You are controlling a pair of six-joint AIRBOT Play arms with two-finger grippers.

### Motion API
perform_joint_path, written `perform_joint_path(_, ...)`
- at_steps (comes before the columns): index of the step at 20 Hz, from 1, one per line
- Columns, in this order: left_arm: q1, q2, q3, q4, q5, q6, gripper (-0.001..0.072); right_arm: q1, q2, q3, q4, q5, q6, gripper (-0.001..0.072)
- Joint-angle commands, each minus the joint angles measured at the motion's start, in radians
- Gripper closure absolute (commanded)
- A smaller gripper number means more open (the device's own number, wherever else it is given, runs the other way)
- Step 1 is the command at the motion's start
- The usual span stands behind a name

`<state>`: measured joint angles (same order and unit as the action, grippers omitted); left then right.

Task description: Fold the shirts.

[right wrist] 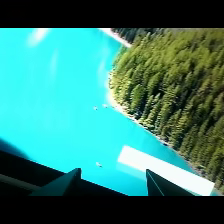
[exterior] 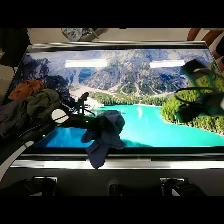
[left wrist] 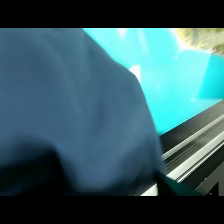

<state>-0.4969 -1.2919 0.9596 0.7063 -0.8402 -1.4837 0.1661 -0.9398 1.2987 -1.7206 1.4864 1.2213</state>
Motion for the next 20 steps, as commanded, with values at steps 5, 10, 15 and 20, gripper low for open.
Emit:
perform_joint_path(5, 0.328, -0.031, 0.187, 0.285, -0.438, 0.071, 0.0027, 0.000, -0.239, -0.121, 0.451, -0.036, -0.251, 0.0077)
perform_joint_path(10, 0.407, -0.010, -0.025, 0.349, -0.423, 0.071, 0.0028, 0.000, -0.261, -0.283, 0.546, -0.085, -0.285, 0.0085)
perform_joint_path(15, 0.381, -0.044, -0.180, 0.281, -0.228, 0.071, 0.0031, 0.001, -0.261, -0.402, 0.615, -0.118, -0.294, 0.0087)
perform_joint_path(20, 0.366, -0.085, -0.184, 0.216, -0.146, 0.071, 0.0106, 0.001, -0.262, -0.492, 0.726, -0.253, -0.302, 0.0086)
